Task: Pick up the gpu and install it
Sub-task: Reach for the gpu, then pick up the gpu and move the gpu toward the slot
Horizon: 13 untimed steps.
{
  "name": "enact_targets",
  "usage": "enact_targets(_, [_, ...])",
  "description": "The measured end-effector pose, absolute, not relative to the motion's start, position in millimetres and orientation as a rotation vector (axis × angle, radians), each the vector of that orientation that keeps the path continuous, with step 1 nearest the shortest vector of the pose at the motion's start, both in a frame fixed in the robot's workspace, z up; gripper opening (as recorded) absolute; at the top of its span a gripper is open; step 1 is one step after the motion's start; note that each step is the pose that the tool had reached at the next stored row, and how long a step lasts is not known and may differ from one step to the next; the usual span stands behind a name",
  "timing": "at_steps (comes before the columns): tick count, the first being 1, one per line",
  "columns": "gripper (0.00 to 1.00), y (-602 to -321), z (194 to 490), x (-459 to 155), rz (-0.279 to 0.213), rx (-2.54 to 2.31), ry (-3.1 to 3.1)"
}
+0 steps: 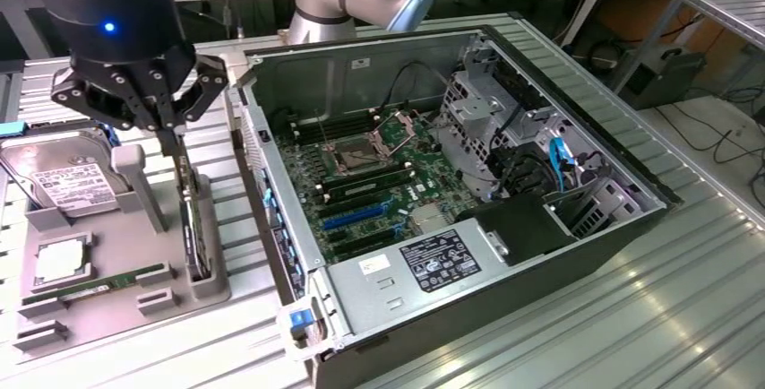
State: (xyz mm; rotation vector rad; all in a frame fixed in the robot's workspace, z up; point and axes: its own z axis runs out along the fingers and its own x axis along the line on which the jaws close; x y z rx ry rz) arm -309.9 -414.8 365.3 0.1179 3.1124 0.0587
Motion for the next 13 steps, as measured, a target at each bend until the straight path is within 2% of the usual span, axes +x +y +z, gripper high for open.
enact_targets(13, [0.11,-417.3,360.1,-313.9,0.058,0.118,3.113])
